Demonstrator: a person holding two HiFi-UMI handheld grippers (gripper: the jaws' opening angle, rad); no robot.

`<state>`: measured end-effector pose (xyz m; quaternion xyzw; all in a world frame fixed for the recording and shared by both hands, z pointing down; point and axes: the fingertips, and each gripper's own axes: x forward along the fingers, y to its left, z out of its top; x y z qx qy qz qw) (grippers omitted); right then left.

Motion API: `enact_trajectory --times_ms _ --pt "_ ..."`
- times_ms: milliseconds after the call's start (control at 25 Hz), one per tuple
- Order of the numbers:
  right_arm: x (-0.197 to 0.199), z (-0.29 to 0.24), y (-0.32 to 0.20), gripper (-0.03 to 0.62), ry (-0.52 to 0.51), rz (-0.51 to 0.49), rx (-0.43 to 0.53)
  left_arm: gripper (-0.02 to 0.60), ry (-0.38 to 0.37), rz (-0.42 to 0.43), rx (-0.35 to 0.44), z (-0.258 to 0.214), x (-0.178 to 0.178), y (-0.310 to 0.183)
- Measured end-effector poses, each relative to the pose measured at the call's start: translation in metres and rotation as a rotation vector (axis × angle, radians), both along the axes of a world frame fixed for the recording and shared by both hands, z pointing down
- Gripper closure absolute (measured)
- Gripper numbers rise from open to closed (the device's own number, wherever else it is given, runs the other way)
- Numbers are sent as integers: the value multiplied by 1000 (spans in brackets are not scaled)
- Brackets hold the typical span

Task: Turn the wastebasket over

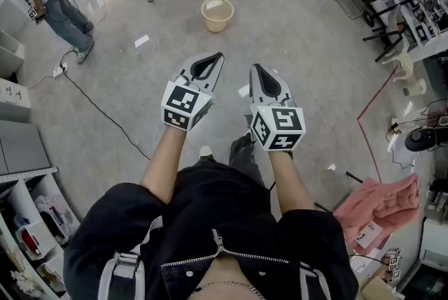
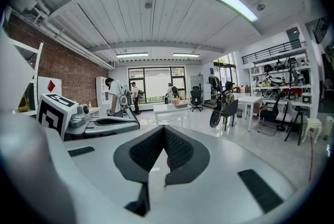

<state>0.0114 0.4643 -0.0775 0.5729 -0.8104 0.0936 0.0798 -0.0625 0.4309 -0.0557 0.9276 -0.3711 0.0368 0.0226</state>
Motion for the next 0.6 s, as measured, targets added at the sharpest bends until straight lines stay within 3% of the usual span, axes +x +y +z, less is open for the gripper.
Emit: enact_trajectory --times_ms 600 --pt "8 -3 19 583 -41 -9 13 577 -7 13 0 -2 13 18"
